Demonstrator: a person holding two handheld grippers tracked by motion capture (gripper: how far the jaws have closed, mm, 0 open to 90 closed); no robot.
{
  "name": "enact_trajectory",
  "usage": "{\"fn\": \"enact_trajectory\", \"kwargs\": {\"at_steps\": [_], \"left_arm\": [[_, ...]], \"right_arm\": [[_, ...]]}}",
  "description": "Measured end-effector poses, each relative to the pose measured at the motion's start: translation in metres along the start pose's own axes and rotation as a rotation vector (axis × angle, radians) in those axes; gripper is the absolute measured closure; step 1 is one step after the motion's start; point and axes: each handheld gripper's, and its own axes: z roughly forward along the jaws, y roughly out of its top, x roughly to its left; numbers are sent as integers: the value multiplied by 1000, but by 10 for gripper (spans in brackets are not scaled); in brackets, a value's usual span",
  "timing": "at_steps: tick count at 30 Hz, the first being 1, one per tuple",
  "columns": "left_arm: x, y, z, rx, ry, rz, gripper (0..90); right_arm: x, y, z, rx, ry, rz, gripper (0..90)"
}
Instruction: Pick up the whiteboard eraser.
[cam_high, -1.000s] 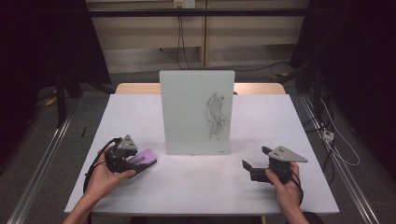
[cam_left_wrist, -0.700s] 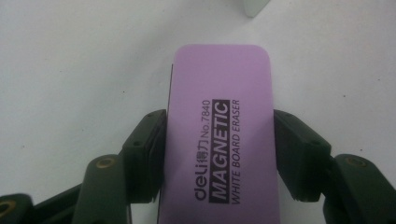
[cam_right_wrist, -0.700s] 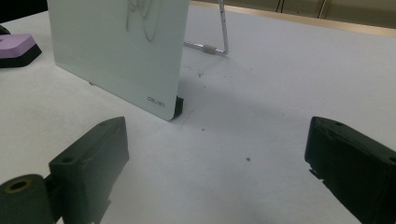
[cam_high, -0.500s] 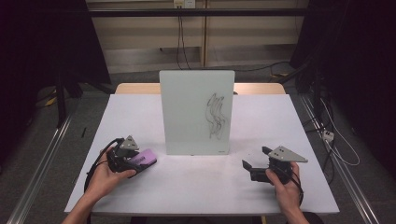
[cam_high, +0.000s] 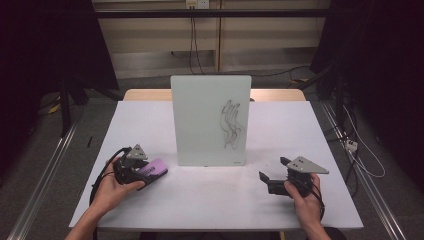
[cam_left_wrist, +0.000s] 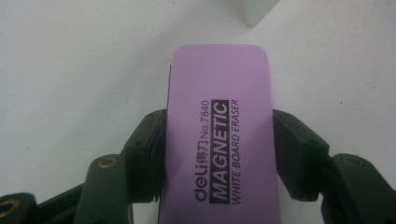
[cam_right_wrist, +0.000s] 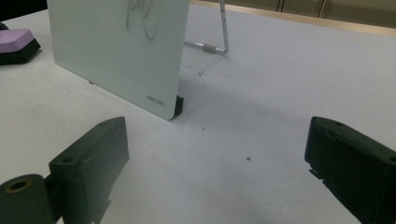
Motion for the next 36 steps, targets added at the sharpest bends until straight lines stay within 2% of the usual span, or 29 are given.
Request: {"fn": "enact_trajectory", "kwargs": {"at_steps": [3,10,14,17,18,20,21,24,32,36], "left_arm": [[-2,0,-3,-35,19,-6,408],[-5,-2,-11,-100,28,-13,409],[-6,-2,-16,-154,14,-29,409],[-7,-2,-18,-187,24,-47,408],[-6,-1,-19,-193,14,-40,409],[-7,-1,-20,-224,10,-60,409],[-6,-1,-21,-233,13,-55,409],[-7,0,-22,-253,10,-68,408],[-9,3,-27,-291,5,-68,408],[-11,5,-30,-306,7,-53,409]], "right_arm": [[0,0,1,2,2,-2,66],[-1,1,3,3,-4,11,66],[-1,2,6,4,-6,13,67],[-2,2,7,4,-5,15,67],[-2,2,7,4,-5,14,67],[-1,2,7,5,-2,12,67],[-1,1,7,3,0,8,67],[-1,1,6,4,3,6,65],[0,1,5,4,5,5,60],[0,1,4,4,4,4,58]]}}
